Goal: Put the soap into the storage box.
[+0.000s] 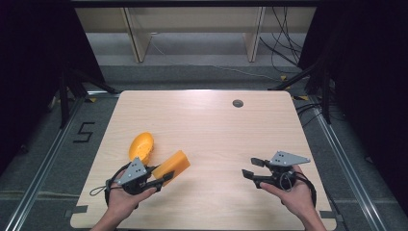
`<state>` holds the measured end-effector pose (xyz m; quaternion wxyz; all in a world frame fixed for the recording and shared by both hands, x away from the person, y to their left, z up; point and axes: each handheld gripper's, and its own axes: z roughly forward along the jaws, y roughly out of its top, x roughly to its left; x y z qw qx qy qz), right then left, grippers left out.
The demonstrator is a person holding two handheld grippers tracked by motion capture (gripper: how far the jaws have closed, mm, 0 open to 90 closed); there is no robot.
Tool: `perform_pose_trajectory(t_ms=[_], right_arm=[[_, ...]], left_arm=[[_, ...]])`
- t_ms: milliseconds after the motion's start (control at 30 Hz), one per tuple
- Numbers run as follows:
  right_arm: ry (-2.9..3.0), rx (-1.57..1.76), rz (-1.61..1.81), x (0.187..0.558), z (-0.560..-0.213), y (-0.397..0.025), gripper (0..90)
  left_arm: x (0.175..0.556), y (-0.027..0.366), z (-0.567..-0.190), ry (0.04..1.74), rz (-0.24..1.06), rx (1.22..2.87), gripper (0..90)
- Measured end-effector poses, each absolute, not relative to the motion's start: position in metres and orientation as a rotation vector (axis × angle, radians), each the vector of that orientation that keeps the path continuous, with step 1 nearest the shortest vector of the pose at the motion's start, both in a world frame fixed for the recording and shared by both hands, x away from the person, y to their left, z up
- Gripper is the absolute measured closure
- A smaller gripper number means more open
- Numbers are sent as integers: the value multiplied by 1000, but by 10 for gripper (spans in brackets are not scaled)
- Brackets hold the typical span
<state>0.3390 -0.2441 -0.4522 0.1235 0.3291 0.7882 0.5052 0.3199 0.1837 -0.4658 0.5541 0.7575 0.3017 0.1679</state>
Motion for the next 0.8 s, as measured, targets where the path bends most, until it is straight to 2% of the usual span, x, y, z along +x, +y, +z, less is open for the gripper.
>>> perform_pose_trajectory(t_ms=[800], right_arm=[[2204, 1036, 1427, 340, -452, -251, 390]], left_arm=[[325, 198, -462, 789, 397, 1734, 605]])
